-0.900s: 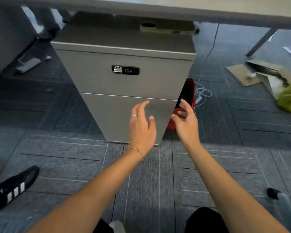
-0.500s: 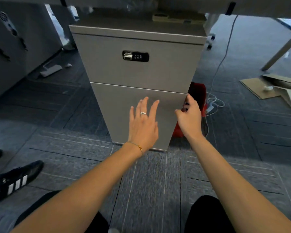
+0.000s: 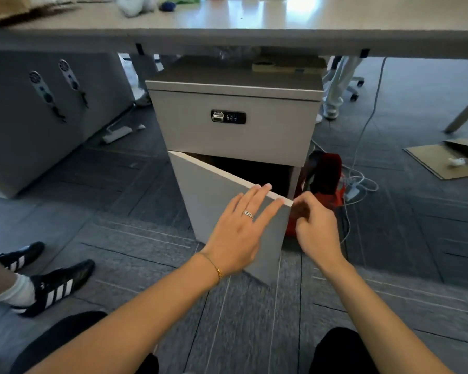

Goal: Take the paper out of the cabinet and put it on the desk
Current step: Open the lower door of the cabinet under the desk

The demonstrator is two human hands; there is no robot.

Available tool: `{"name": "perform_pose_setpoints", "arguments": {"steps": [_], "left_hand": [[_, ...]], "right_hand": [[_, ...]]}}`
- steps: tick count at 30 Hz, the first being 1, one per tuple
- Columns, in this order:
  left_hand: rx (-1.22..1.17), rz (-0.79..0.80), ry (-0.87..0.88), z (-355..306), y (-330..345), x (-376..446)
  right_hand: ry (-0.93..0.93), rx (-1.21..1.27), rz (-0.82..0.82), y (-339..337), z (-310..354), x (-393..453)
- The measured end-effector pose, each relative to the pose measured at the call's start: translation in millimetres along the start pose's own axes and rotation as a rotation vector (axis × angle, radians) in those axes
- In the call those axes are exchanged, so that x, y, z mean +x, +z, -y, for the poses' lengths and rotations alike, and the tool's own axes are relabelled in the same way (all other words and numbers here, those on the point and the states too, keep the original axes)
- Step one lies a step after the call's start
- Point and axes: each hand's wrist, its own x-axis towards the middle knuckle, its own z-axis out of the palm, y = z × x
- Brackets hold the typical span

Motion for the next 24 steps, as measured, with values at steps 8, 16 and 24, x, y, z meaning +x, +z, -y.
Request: {"name": "perform_pose_setpoints", "arguments": {"steps": [8,16,24], "left_hand": [[-0.106,0.043,-0.116,-3.9,-34.3,-28.1],[0.025,0.408,-0.348,7.6,-72.8,-36.2],[0.166,0.644,-0.515,35.1,-70.4,-57.0]], "right_hand": [[-0.239,0.038,0.132,22.2,14.2,-44.7],[-0.214,-0.147,0.296,72.7,8.0,-44.0],[-0.125,-0.187,0.362,122.1,10.1,-18.4]]}}
